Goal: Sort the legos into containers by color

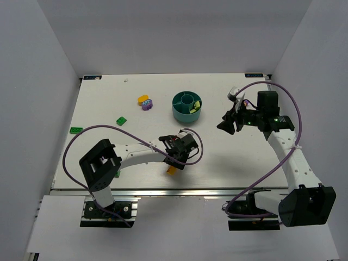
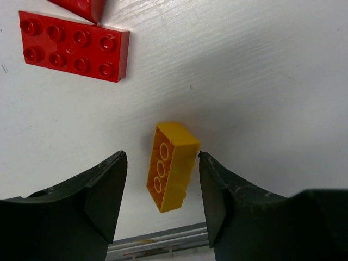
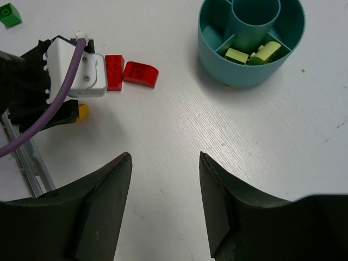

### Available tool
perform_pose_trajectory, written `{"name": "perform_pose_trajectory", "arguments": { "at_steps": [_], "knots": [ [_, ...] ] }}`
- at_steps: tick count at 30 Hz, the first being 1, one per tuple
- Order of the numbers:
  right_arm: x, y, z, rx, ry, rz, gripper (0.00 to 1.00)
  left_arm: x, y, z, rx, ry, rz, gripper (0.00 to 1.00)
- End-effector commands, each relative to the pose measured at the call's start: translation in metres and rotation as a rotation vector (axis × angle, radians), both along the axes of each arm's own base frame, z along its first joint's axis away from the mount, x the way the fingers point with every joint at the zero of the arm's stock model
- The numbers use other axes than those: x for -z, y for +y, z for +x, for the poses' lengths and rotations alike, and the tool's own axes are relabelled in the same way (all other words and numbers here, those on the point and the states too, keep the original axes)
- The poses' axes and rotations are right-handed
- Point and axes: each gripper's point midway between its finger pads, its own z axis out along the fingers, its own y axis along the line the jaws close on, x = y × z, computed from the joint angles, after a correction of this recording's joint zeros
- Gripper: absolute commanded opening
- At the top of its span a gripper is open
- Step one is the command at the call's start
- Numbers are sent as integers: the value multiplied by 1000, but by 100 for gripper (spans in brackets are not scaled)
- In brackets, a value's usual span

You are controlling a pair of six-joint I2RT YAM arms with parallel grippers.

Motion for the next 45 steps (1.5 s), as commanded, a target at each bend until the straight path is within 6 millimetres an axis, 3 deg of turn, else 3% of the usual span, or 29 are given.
{"name": "perform_pose_trajectory", "arguments": {
  "at_steps": [1, 9, 16, 17, 20, 25, 28, 29, 31, 32, 37, 40, 45],
  "knots": [
    [-9, -2, 3, 13, -13, 45, 58, -13, -8, 10, 35, -72, 20, 65],
    [-10, -10, 10, 48, 7, 69, 58, 5, -15, 4, 69, -76, 56, 60],
    [-13, -17, 14, 70, 19, 78, 58, 15, -11, 4, 80, -108, 124, 41],
    [-13, -17, 14, 70, 18, 78, 58, 11, -12, 7, 76, -123, 117, 32],
    [-15, -20, 15, 75, 15, 78, 58, -8, -17, 12, 59, -161, 73, 19],
    [-13, -20, 15, 79, 25, 80, 58, -59, -37, 29, -15, -221, -115, 13],
    [-13, -22, 16, 92, 20, 76, 58, -93, -38, 49, -108, -221, -288, 7],
    [-11, -23, 17, 100, 23, 73, 58, -104, -31, 69, -168, -232, -346, 7],
    [-10, -23, 17, 107, 23, 71, 57, -129, -27, 83, -222, -216, -475, 6],
    [-9, -24, 19, 114, 23, 71, 57, -138, -14, 103, -281, -230, -516, 6],
    [-6, -24, 21, 129, 32, 86, 57, -191, 1, 176, -418, -307, -763, 5],
    [-6, -24, 24, 134, 30, 91, 57, -198, 5, 206, -495, -313, -847, 4],
    [-6, -23, 25, 137, 31, 103, 57, -195, -9, 247, -602, -276, -974, 0]
  ]
}}
